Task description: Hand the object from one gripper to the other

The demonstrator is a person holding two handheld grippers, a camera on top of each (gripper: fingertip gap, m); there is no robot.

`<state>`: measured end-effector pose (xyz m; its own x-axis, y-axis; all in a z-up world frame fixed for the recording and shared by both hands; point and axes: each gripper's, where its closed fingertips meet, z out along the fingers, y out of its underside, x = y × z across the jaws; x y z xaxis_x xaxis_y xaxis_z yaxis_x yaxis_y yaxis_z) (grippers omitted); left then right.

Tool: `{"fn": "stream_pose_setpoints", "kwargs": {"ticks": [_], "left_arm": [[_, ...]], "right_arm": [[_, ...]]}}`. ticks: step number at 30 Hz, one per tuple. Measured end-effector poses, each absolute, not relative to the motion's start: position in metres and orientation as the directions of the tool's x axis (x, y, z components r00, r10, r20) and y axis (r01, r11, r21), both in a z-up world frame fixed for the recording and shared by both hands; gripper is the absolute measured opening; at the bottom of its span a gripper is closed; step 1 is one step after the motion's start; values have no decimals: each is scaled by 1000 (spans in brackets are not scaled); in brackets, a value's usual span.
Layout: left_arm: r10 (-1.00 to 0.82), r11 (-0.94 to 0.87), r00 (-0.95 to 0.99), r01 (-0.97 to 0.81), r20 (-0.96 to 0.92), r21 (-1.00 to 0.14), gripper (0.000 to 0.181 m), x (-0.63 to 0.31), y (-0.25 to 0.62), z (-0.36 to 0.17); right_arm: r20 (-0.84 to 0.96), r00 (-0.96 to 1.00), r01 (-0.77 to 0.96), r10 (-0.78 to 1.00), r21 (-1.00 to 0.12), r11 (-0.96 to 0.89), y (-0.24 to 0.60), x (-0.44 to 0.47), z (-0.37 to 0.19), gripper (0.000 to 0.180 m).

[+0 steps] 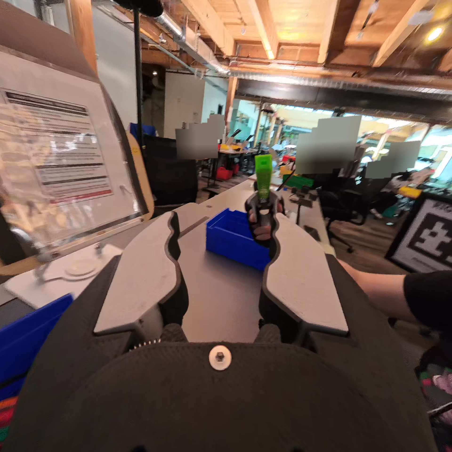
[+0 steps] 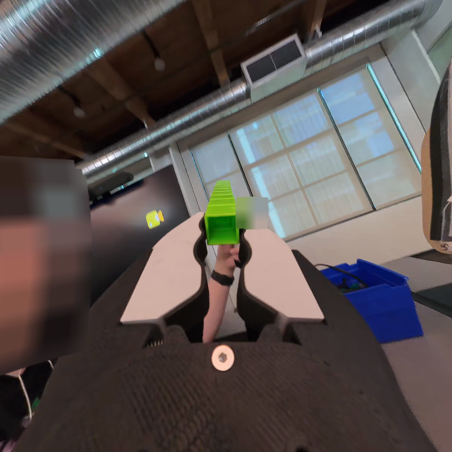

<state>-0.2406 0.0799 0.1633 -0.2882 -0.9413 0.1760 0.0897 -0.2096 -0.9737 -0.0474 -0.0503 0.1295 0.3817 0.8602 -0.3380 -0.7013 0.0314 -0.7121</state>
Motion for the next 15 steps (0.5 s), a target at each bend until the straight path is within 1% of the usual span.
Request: {"fn": "stream_pose_setpoints", "kwargs": {"ticks": [2, 5, 8, 10, 15], "left_arm": [[-921, -264, -330, 131, 209, -956, 70, -222, 71, 167], [-916, -324, -320, 235, 241, -917, 67, -192, 56, 174], [-901, -390, -327, 324, 285, -862, 63, -175, 40, 177], [-890, -413, -349, 350, 293, -841, 59, -170, 29, 178], [-912, -363, -327, 368, 246, -856, 57, -164, 13, 175]], "right_arm": [[-342, 334, -755, 878, -655, 32, -49, -48, 129, 23], [-340, 269, -823, 901, -567, 32, -46, -57, 127, 23], [-346, 199, -861, 917, -509, -5, -40, -75, 120, 23], [-347, 182, -870, 920, -492, -14, -36, -86, 114, 23], [-348, 187, -859, 918, -512, -19, -29, -103, 104, 23]]}}
